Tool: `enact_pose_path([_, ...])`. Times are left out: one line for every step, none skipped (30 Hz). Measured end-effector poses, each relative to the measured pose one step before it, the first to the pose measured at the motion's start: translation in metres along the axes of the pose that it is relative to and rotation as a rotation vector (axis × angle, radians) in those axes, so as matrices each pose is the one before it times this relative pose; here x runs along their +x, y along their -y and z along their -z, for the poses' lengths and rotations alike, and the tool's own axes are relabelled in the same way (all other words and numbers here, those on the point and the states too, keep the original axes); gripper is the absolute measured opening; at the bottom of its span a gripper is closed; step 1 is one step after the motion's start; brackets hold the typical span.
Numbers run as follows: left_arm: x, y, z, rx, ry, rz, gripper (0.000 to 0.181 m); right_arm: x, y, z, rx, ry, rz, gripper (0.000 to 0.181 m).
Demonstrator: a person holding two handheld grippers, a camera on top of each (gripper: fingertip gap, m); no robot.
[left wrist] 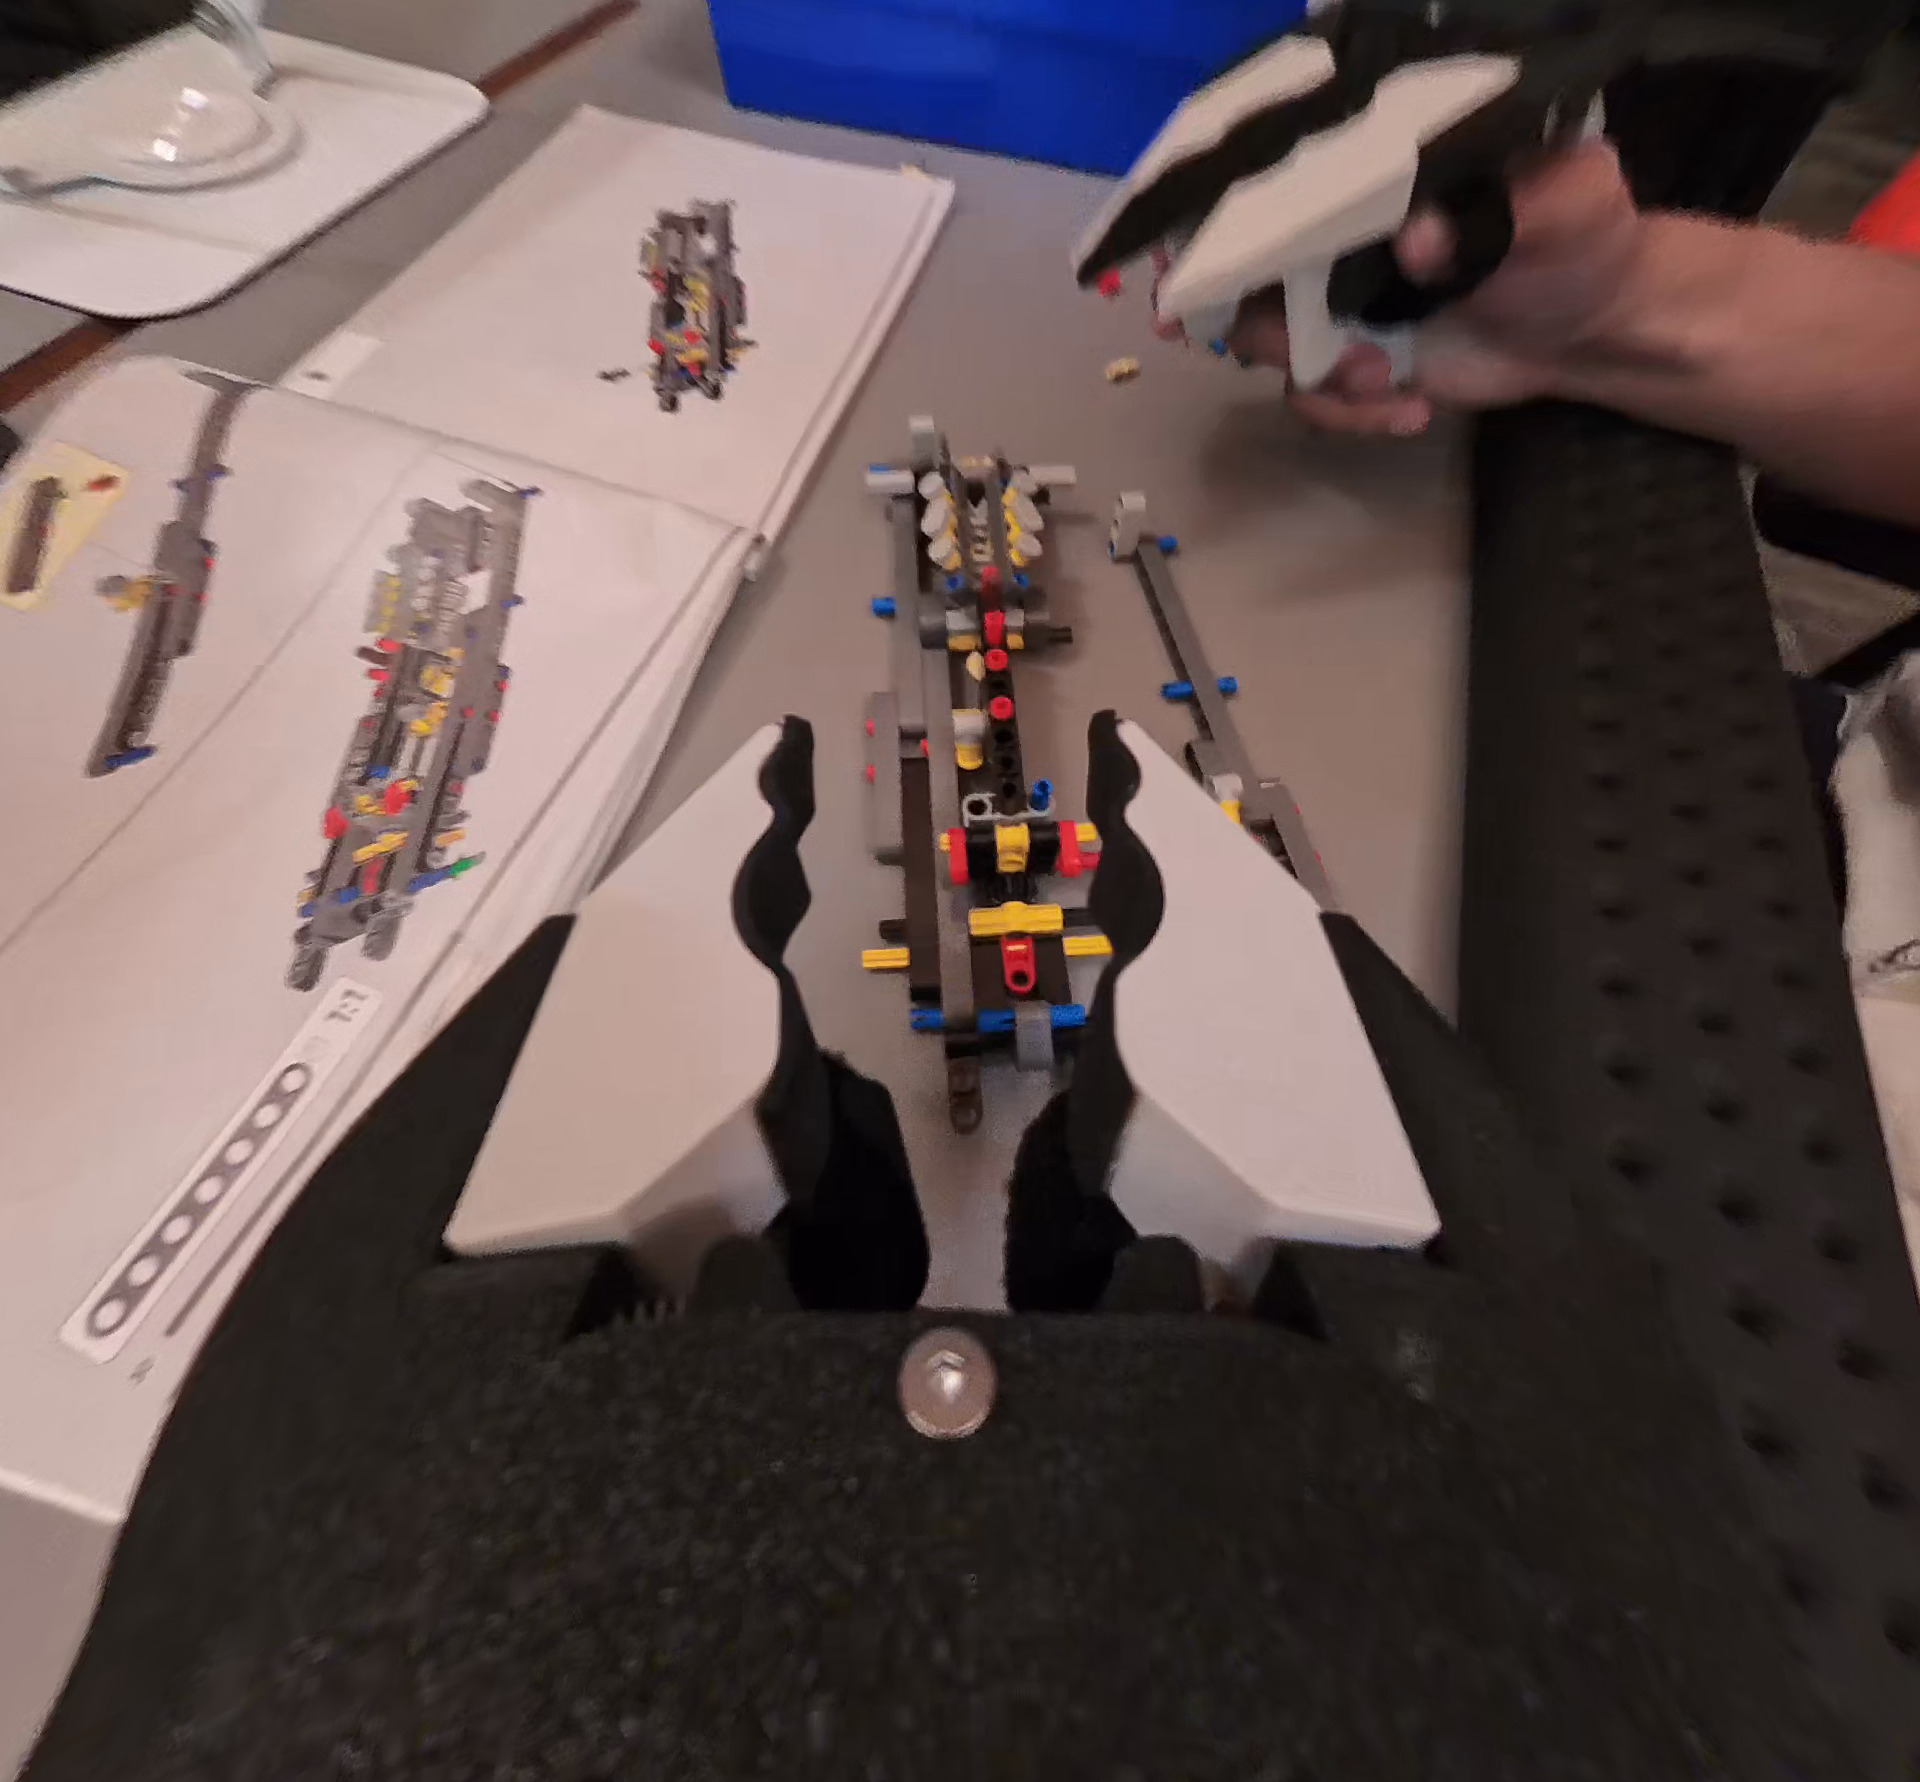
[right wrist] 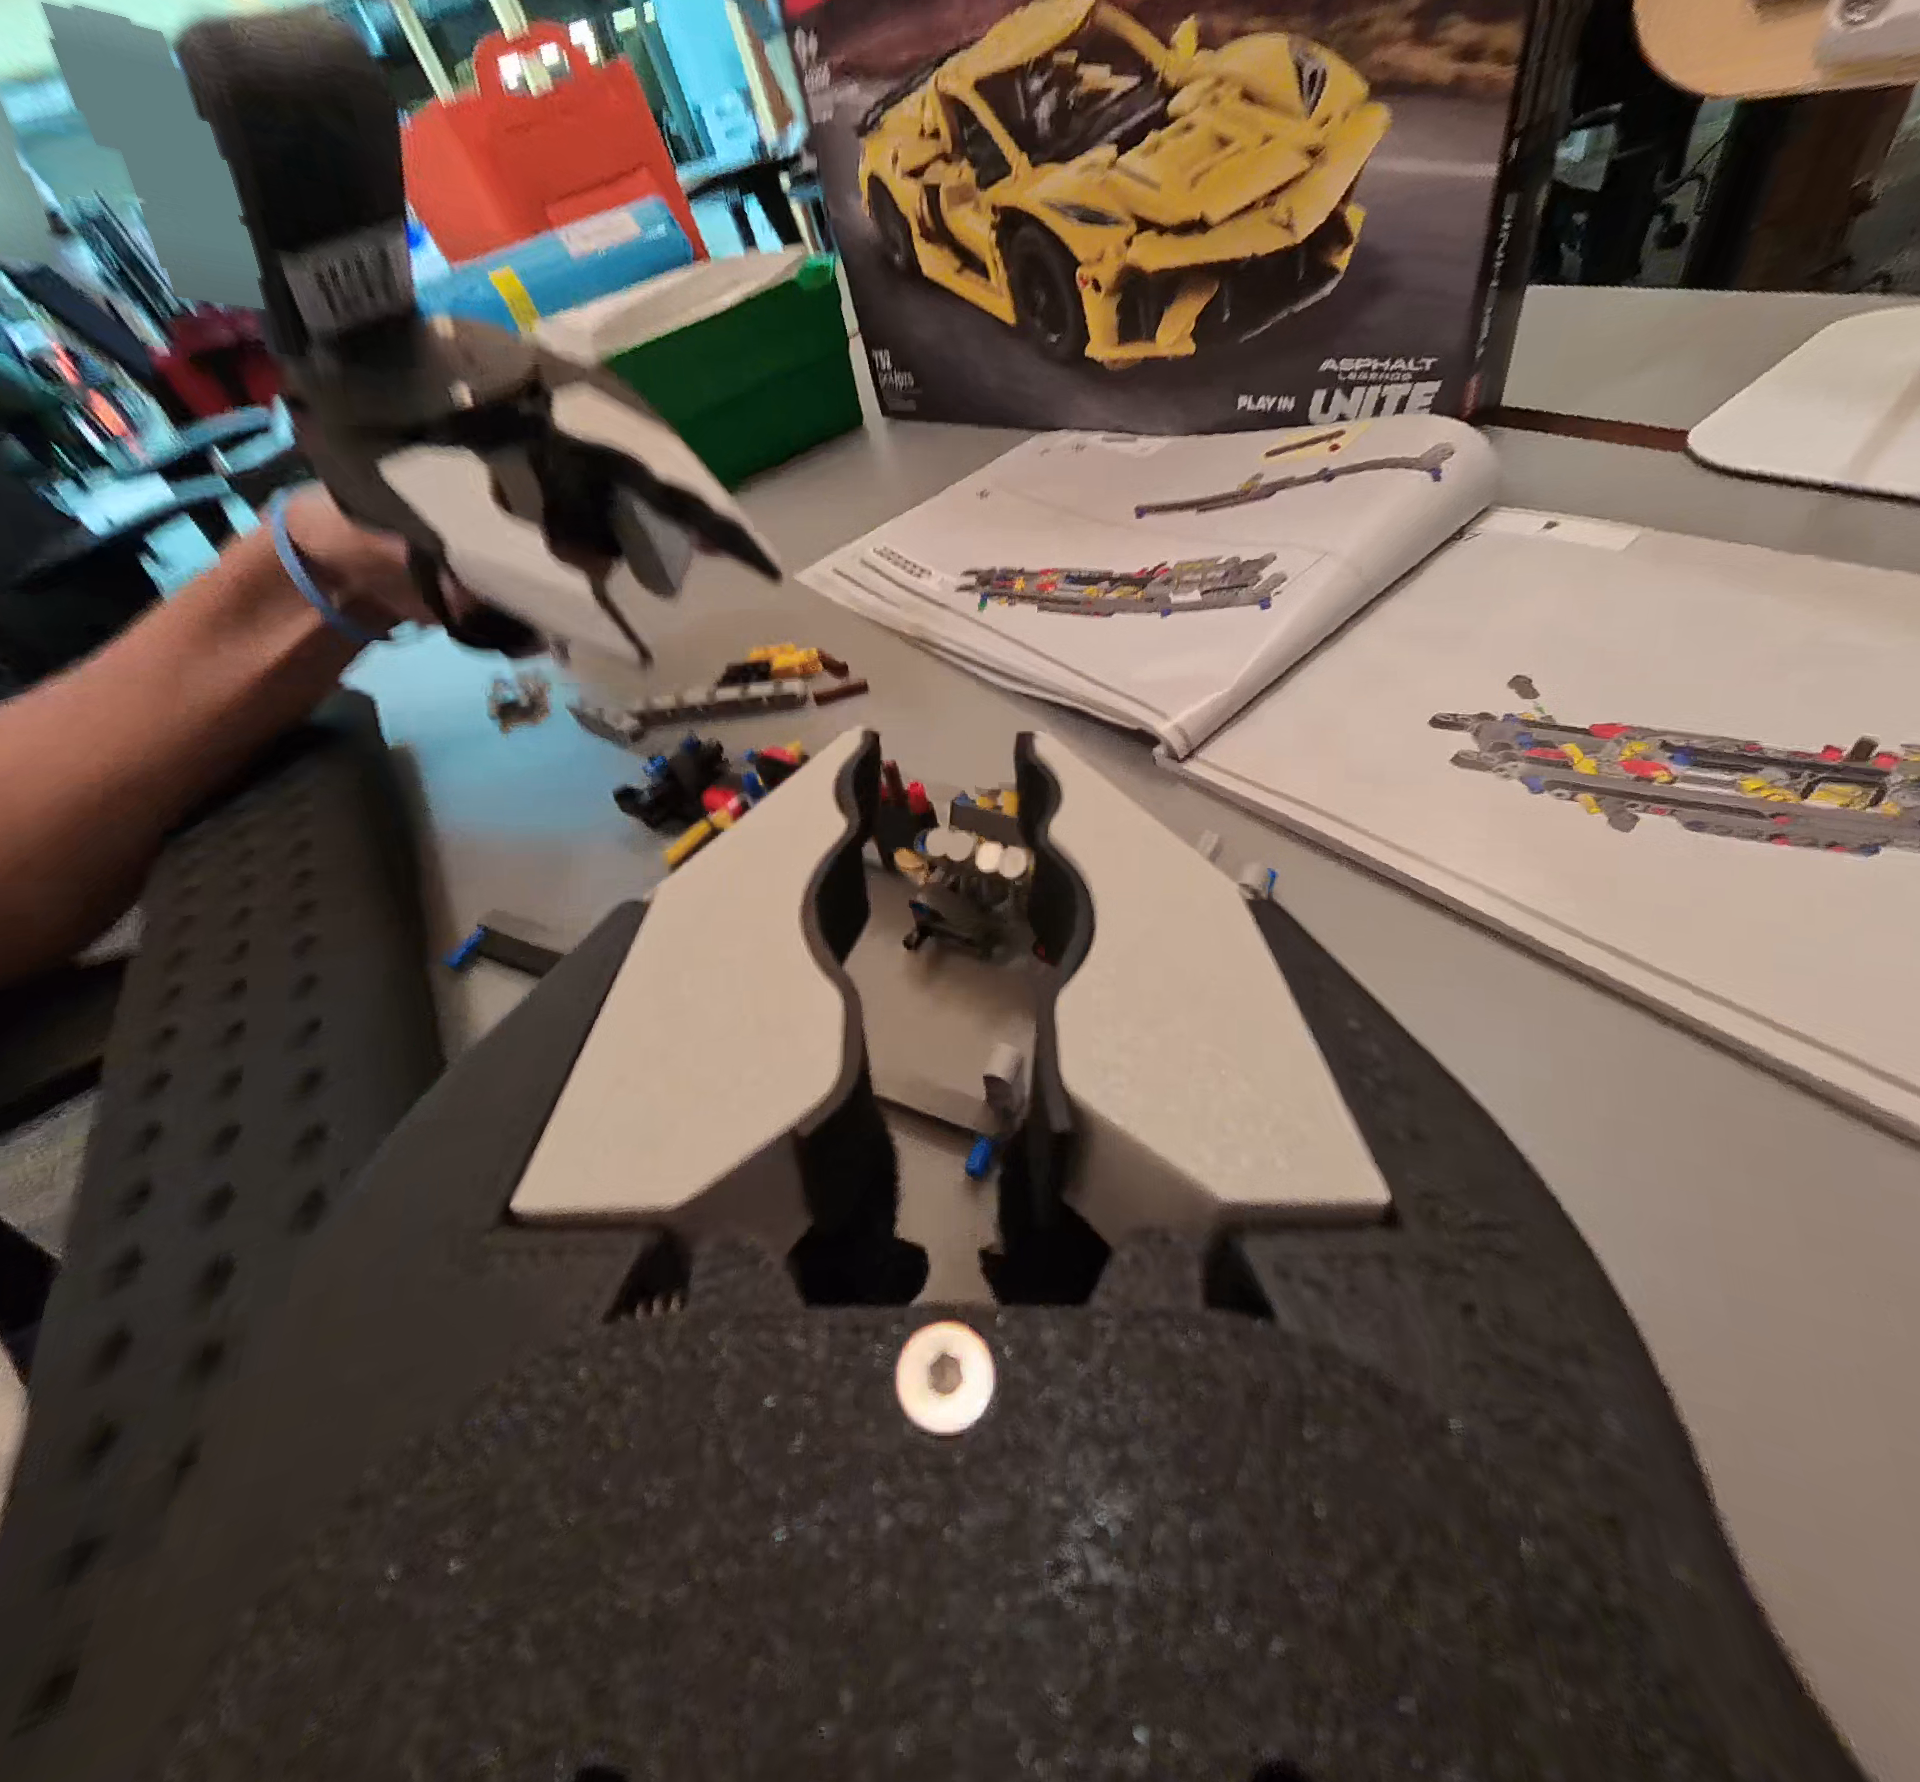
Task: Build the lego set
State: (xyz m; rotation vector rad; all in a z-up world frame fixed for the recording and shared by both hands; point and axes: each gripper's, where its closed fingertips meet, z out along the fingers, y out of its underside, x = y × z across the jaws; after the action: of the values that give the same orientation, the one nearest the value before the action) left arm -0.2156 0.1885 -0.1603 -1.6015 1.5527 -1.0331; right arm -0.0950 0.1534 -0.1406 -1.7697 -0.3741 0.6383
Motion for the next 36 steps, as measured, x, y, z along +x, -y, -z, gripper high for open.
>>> enact_pose_path([-0.00295,0.00178,0.00467,0.0187,0.0122,0.0171,0.051,-0.00136,-0.00446,-0.00206,-0.0236,-0.0149,0.0572,0.024])
enact_pose_path([-0.00254,-0.00296,0.00407,-0.0075,0.0210,0.0182,0.051,0.00014,-0.00455,-0.00197,-0.0237,-0.0293,0.0732,0.024])
enact_pose_path([-0.00330,-0.00535,0.00425,-0.0255,0.0456,0.0102,0.051,0.00053,-0.00449,-0.00134,-0.0253,-0.0379,0.0724,0.024])
enact_pose_path([0.00062,-0.00501,0.00463,-0.0249,0.0462,-0.0041,0.051,-0.00065,-0.00383,-0.00055,-0.0218,-0.0326,0.0584,0.023])
enact_pose_path([0.00724,-0.00346,0.00524,-0.0159,0.0229,-0.0150,0.046,-0.00132,-0.00371,0.00020,-0.0213,-0.0257,0.0466,0.020])
enact_pose_path([0.00967,-0.00176,0.00507,-0.0070,0.0144,-0.0109,0.041,-0.00015,-0.00349,0.00057,-0.0203,-0.0264,0.0445,0.015])
enact_pose_path([0.00773,-0.00051,0.00423,-0.0007,0.0244,-0.0005,0.039,0.00186,-0.00263,0.00071,-0.0175,-0.0363,0.0411,0.012])
enact_pose_path([0.00211,0.00055,0.00292,0.0066,0.0526,0.0112,0.036,0.00372,-0.00092,0.00051,-0.0108,-0.0462,0.0340,0.010])
enact_pose_path([-0.00200,0.00070,0.00181,0.0149,0.0664,0.0225,0.036,0.00351,0.00028,0.00058,-0.0036,-0.0422,0.0226,0.007])
enact_pose_path([-0.00485,-0.00011,0.00078,0.0171,0.0715,0.0267,0.036,0.00296,-0.00004,-0.00011,-0.0018,-0.0339,0.0165,0.005])
enact_pose_path([-0.00791,-0.00054,-0.00039,0.0225,0.0772,0.0356,0.034,0.00220,-0.00161,-0.00096,-0.0108,-0.0240,0.0120,0.004])
enact_pose_path([-0.00917,-0.00127,-0.00160,0.0257,0.0701,0.0475,0.031,-0.00013,-0.00292,-0.00138,-0.0191,-0.0054,0.0083,0.004])
enact_pose_path([-0.00801,-0.00162,-0.00189,0.0280,0.0531,0.0511,0.030,-0.00121,-0.00209,-0.00119,-0.0149,0.0048,-0.0021,0.005])
enact_pose_path([-0.00640,-0.00086,-0.00164,0.0332,0.0383,0.0504,0.027,-0.00018,-0.00096,-0.00045,-0.0087,0.0015,-0.0105,0.005])
enact_pose_path([-0.00497,-0.00009,-0.00161,0.0405,0.0248,0.0413,0.025,0.00019,0.00087,0.00041,0.0024,0.0028,-0.0111,0.005])
enact_pose_path([-0.00479,0.00190,-0.00148,0.0522,0.0209,0.0252,0.025,0.00084,0.00150,0.00095,0.0109,0.0013,-0.0141,0.005])
enact_pose_path([-0.00409,0.00440,0.00055,0.0421,0.0146,0.0049,0.024,0.00116,0.00012,0.00027,0.0043,0.0029,-0.0175,0.004])
enact_pose_path([-0.00313,0.00622,0.00199,0.0309,0.0055,0.0029,0.023,0.00072,-0.00211,-0.00070,-0.0098,0.0075,-0.0178,0.004])
enact_pose_path([-0.00120,0.00482,0.00160,0.0339,-0.0113,0.0108,0.023,0.00034,-0.00254,-0.00116,-0.0136,0.0096,-0.0162,0.005])
enact_pose_path([0.00069,0.00003,0.00034,0.0124,-0.0265,0.0243,0.022,0.00066,-0.00152,-0.00096,-0.0083,0.0053,-0.0148,0.005])
enact_pose_path([0.00016,-0.00270,-0.00024,-0.0152,-0.0219,0.0326,0.023,0.00068,-0.00027,-0.00041,-0.0012,0.0042,-0.0120,0.004])
enact_pose_path([-0.00073,-0.00125,-0.00027,-0.0099,-0.0110,0.0247,0.024,0.00027,0.00040,-0.00021,0.0027,0.0051,-0.0115,0.004])
enact_pose_path([-0.00013,-0.00002,-0.00017,0.0024,-0.0078,0.0102,0.025,0.00021,-0.00007,-0.00030,0.0005,0.0043,-0.0111,0.004])
enact_pose_path([-0.00020,-0.00040,-0.00038,-0.0015,-0.0013,0.0033,0.025,0.00019,-0.00071,-0.00034,-0.0024,0.0035,-0.0078,0.004])
enact_pose_path([0.00008,-0.00060,-0.00036,-0.0044,-0.0006,-0.0015,0.025,-0.00014,-0.00091,-0.00056,-0.0032,0.0039,-0.0035,0.004])
enact_pose_path([0.00112,-0.00063,-0.00042,-0.0035,-0.0040,-0.0056,0.025,-0.00069,-0.00085,-0.00041,-0.0028,0.0059,-0.0018,0.004])
enact_pose_path([0.00097,-0.00041,-0.00027,-0.0027,-0.0019,-0.0073,0.025,-0.00038,-0.00054,-0.00039,-0.0028,0.0040,-0.0026,0.004])
enact_pose_path([0.00071,-0.00023,-0.00019,-0.0011,0.0004,-0.0079,0.025,0.00021,0.00001,0.00005,-0.0012,-0.0004,-0.0020,0.004])
enact_pose_path([0.00097,-0.00034,-0.00025,-0.0018,-0.0029,-0.0063,0.025,0.00140,0.00054,0.00039,0.0024,-0.0070,-0.0018,0.003])
enact_pose_path([0.00080,-0.00048,-0.00029,-0.0038,-0.0040,-0.0025,0.025,0.00141,0.00071,0.00051,0.0040,-0.0054,-0.0035,0.003])
enact_pose_path([0.00012,-0.00030,-0.00027,-0.0022,-0.0014,0.0001,0.025,0.00067,0.00045,0.00031,0.0036,0.0013,-0.0071,0.002])
enact_pose_path([-0.00007,0.00014,0.00007,0.0008,-0.0011,0.0015,0.025,-0.00039,-0.00047,-0.00017,-0.0007,0.0081,-0.0091,0.001])
enact_pose_path([-0.00009,0.00014,0.00015,0.0013,-0.0026,0.0035,0.024,-0.00095,-0.00107,-0.00052,-0.0051,0.0114,-0.0073,0.001])
enact_pose_path([-0.00021,-0.00001,0.00010,-0.0004,-0.0024,0.0052,0.024,-0.00078,-0.00089,-0.00068,-0.0048,0.0082,-0.0049,0.001])
enact_pose_path([0.00067,0.00021,0.00038,0.0006,-0.0076,0.0033,0.024,-0.00001,-0.00020,-0.00023,-0.0013,0.0012,-0.0025,0.001])
enact_pose_path([0.00301,0.00021,0.00065,0.0010,-0.0198,-0.0027,0.021,0.00042,0.00069,0.00014,0.0039,-0.0028,0.0002,0.001])
